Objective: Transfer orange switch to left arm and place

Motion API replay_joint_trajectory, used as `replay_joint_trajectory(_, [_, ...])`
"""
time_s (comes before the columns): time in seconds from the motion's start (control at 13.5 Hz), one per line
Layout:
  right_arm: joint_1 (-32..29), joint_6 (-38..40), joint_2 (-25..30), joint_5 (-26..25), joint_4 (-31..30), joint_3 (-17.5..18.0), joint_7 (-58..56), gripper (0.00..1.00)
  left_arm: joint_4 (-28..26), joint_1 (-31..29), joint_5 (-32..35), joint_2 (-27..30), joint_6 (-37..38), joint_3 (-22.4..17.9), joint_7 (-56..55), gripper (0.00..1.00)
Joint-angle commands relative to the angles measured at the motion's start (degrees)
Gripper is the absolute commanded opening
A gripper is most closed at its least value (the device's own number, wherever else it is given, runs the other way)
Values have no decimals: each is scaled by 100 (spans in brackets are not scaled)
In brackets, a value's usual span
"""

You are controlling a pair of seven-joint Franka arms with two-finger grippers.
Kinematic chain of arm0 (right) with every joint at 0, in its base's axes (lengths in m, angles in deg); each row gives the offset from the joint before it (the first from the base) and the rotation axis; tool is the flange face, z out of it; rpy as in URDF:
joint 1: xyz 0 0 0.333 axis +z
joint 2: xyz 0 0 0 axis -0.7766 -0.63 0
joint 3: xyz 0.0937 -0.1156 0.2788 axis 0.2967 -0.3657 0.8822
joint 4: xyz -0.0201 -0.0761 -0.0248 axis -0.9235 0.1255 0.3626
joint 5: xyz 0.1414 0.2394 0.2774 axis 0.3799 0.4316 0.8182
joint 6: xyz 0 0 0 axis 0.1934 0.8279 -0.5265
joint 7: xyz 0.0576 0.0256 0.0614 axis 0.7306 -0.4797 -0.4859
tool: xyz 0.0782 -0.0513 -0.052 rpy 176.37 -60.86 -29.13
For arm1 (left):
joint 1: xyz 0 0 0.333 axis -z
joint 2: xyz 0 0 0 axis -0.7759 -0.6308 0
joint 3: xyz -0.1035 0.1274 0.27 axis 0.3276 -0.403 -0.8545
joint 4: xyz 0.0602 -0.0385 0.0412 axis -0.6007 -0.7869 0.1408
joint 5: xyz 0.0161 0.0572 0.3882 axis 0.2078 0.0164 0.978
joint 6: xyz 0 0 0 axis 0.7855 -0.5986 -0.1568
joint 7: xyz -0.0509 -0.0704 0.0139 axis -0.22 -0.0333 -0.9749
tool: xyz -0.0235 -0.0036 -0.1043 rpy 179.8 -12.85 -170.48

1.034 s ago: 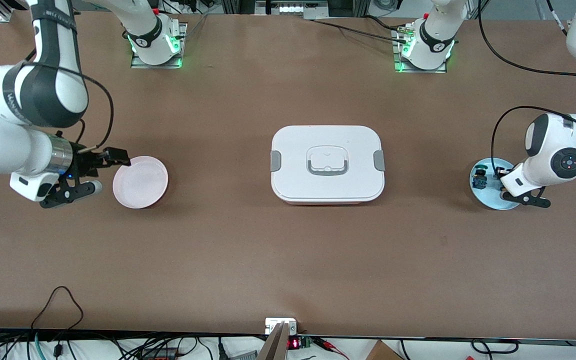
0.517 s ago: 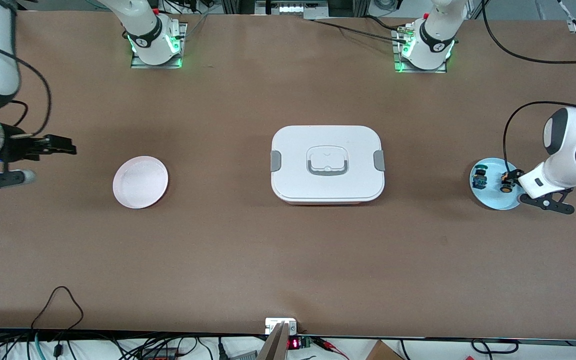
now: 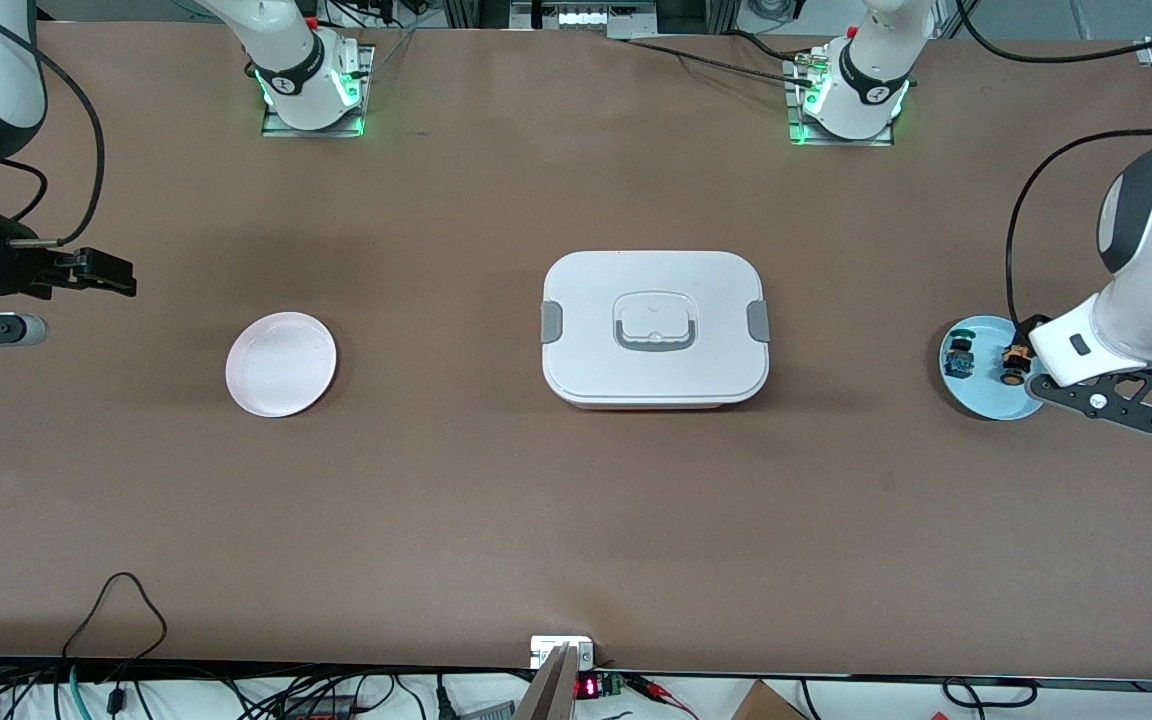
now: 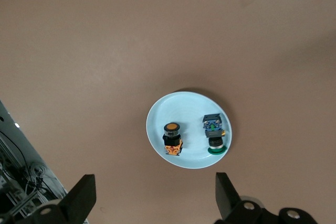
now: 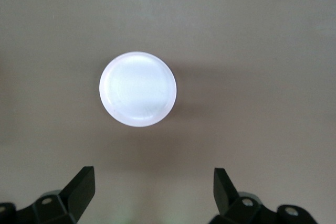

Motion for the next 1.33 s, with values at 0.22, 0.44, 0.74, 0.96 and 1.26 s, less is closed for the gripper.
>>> replay_joint_trajectory(0.22, [30,-454,645,-69,-895,37,341,100,507,529,-200,342,959,451,41,100])
replay_joint_trajectory(0.44, [21,-726,822,-69,-1194,28,341,100,569,1250,-960,939,1425,-153,50,100])
replay_joint_trajectory(0.74, [21,-674,831,-78,-1124,28,315,100,569,2515,-2921,1425,1471,-2400,84,100])
replay_joint_trajectory(0.96, [-32,-621,796,70,-1019,-16,270,100,525,3176,-3540,1477,1435,-3678,129,100])
replay_joint_trajectory(1.26, [-5,-604,787,204,-852,10,280,100,235,3317,-3620,1873,1313,-3813,-779,100])
